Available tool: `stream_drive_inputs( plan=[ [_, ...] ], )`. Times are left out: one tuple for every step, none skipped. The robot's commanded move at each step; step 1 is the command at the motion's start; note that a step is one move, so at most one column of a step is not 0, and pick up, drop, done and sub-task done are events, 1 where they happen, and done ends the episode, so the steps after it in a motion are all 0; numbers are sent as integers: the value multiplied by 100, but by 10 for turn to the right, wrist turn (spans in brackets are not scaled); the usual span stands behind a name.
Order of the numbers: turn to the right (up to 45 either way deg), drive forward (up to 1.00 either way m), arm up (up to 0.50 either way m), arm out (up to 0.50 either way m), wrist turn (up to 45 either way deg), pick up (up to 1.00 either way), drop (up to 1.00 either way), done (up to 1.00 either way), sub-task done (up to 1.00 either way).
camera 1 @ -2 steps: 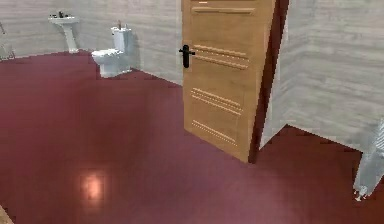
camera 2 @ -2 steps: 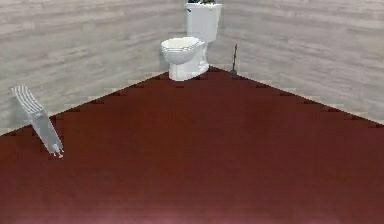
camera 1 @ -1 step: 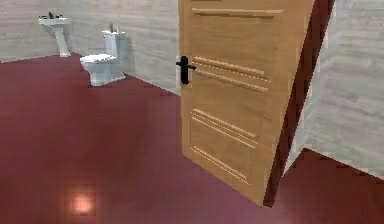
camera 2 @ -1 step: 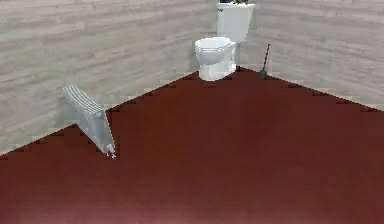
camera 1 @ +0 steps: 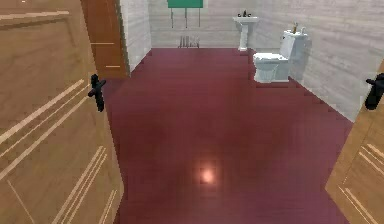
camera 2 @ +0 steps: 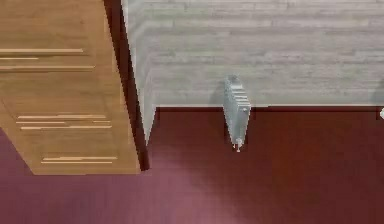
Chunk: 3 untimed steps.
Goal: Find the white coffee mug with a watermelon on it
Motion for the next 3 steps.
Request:
stream_drive_inputs(
  plan=[
    [0,100,0,0,0,0,0,0,0],
    [0,50,0,0,0,0,0,0,0],
    [-240,0,0,0,0,0,0,0,0]
  ],
)
